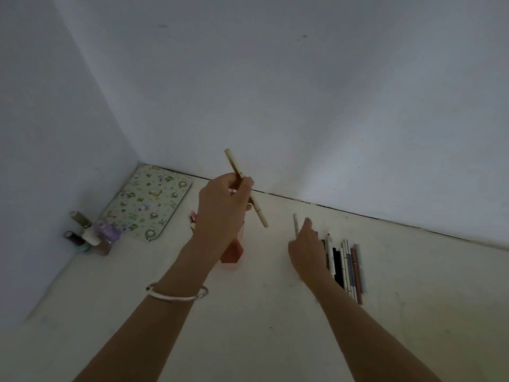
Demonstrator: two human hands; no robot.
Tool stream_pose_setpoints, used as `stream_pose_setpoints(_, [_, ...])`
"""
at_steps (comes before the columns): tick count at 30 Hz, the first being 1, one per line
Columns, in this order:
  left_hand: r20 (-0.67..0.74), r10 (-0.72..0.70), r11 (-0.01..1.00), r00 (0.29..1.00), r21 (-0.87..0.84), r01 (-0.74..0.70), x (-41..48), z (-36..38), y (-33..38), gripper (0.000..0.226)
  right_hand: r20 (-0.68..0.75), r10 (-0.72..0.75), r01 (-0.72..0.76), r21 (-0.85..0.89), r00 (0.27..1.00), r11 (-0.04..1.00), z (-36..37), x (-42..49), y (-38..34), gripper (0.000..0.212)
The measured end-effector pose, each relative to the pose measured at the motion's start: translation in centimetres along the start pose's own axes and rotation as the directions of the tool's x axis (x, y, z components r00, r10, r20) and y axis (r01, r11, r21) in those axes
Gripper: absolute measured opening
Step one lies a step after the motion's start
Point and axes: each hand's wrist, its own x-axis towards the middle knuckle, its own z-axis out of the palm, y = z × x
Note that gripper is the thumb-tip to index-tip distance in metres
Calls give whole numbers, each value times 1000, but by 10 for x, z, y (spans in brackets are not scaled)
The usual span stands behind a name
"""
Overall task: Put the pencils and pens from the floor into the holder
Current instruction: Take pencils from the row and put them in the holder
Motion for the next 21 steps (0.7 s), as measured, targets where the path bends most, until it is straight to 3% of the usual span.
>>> stream_pose_setpoints(2, [-47, 67, 996, 997, 67, -64, 11, -16, -4, 29, -80, -49, 62, 178, 996, 982, -16, 5, -17, 80])
stream_pose_setpoints(4, [-62, 130, 985, 990, 119, -122, 20, -27, -10, 63, -186, -122, 173, 290, 975, 941, -39, 7, -40, 85])
stream_pose_setpoints(6, [-55, 196, 960, 979, 212, -181, 26, -28, -17, 79, -283, -198, 297, 369, 939, 881, -60, 7, -60, 83])
stream_pose_setpoints(12, [6, 310, 856, 951, 434, -282, 26, -10, -41, 54, -425, -234, 441, 494, 874, 749, -77, -2, -82, 79])
stream_pose_setpoints(17, [69, 425, 636, 902, 687, -352, 29, 2, -68, 18, -458, -198, 445, 530, 867, 721, -71, -14, -75, 72])
stream_pose_setpoints(19, [36, 436, 627, 899, 705, -332, 29, 1, -70, 12, -451, -188, 436, 546, 872, 715, -67, -18, -74, 70])
stream_pose_setpoints(21, [-20, 431, 659, 902, 690, -299, 30, -3, -67, 23, -423, -194, 426, 569, 885, 703, -61, -20, -77, 69])
